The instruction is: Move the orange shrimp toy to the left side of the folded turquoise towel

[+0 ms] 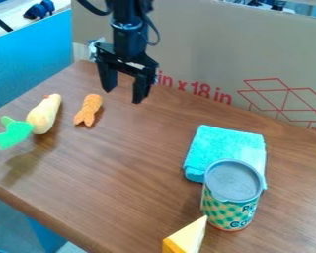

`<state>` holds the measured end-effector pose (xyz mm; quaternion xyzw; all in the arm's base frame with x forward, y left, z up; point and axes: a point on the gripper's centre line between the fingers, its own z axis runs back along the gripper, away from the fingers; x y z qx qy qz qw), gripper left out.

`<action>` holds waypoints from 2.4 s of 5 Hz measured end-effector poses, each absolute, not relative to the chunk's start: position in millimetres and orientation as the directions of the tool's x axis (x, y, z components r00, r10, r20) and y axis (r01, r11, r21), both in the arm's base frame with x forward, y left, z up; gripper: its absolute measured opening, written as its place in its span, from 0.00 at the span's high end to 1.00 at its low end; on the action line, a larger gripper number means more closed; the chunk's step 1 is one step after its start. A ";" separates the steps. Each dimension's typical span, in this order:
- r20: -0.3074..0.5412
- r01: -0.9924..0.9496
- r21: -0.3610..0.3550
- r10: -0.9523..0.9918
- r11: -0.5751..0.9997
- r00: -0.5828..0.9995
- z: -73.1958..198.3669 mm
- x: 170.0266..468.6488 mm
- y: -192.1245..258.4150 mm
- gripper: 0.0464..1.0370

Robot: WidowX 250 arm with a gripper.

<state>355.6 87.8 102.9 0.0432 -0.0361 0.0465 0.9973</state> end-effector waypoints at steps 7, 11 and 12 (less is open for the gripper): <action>0.127 -0.326 -0.049 0.329 0.944 0.936 62.3 360.0 165.2 0.04; 0.062 -0.331 -0.053 0.334 0.942 0.941 32.7 370.8 165.7 0.13; 0.070 -0.321 -0.055 0.325 0.945 0.943 32.5 371.1 164.5 0.43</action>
